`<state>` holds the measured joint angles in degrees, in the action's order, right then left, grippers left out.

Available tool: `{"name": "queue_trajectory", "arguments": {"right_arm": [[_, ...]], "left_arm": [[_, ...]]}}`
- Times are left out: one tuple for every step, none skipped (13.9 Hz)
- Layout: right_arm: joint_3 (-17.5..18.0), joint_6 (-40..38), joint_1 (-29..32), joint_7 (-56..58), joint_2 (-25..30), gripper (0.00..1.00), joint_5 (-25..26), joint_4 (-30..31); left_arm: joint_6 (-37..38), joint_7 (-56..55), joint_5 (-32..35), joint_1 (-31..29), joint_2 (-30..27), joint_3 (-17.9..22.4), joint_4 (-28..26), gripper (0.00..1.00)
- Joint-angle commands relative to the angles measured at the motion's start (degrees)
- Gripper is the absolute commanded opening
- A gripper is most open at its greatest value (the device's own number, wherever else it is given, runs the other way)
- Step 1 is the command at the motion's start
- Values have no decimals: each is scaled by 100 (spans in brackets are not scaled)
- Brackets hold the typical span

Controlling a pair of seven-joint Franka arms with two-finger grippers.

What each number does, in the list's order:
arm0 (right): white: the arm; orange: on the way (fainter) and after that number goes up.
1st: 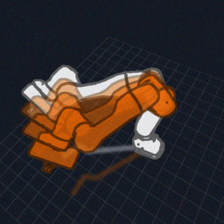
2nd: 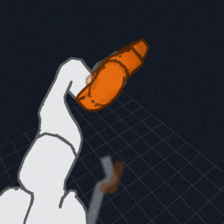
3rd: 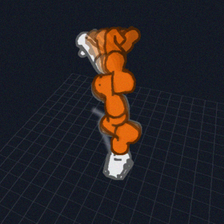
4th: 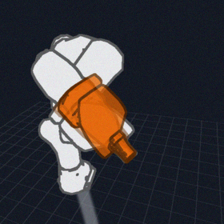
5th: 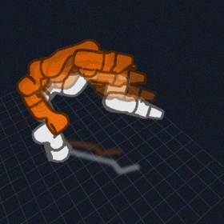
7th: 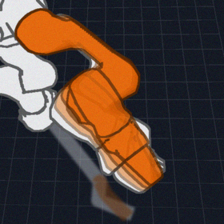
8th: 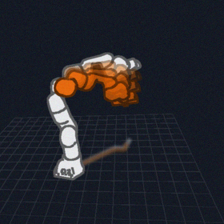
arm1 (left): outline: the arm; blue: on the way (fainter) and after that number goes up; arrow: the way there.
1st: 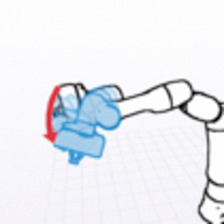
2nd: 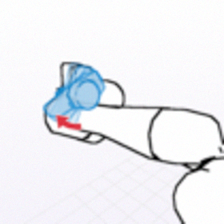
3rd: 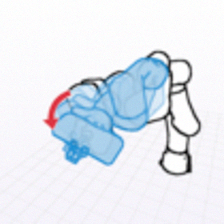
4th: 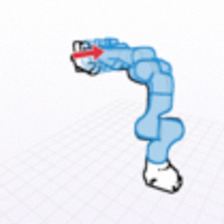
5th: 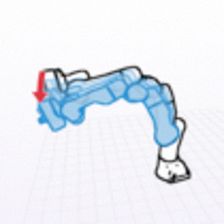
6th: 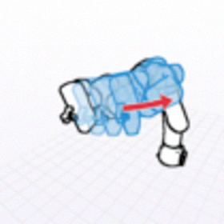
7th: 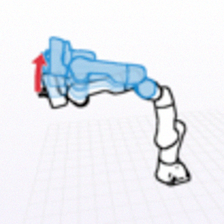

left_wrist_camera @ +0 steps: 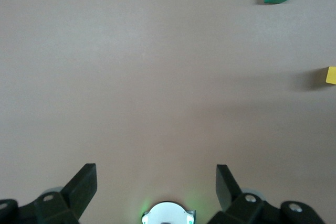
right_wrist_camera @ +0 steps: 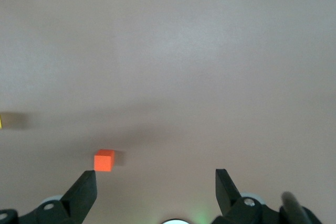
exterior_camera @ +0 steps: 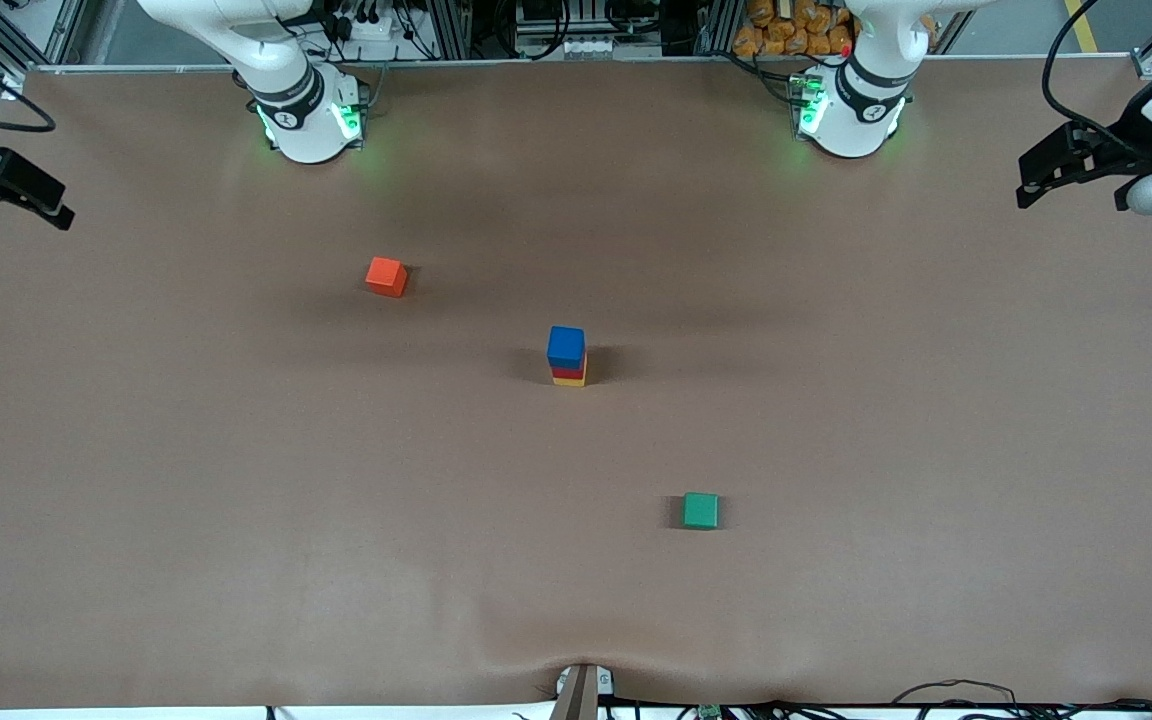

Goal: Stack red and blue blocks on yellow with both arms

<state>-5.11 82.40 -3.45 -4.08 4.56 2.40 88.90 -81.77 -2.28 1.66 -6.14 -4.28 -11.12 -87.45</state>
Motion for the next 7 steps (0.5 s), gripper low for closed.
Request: {"name": "queue_trajectory", "arguments": {"right_arm": [[72,-128,239,311,-140,100,-82,-224],[72,-102,257,311,-140,100,-134,-215],[72,-110,248,311,-140,100,-196,-215],[72,-93,239,311,-140,100,-196,-215],[81,-93,231,311,-140,100,-214,-224],[98,-93,222,311,-122,100,-353,-215],[133,-75,230,293,-113,100,-546,-215]], "left_arm": [[3,17,115,-37,67,5,306,100],[3,17,124,-37,120,5,386,100],[12,17,185,-28,138,5,395,100],[3,17,255,-36,147,5,395,100],[3,17,264,-37,147,5,395,100],[12,17,264,-37,147,5,404,100],[12,17,273,-28,147,5,413,100]]}}
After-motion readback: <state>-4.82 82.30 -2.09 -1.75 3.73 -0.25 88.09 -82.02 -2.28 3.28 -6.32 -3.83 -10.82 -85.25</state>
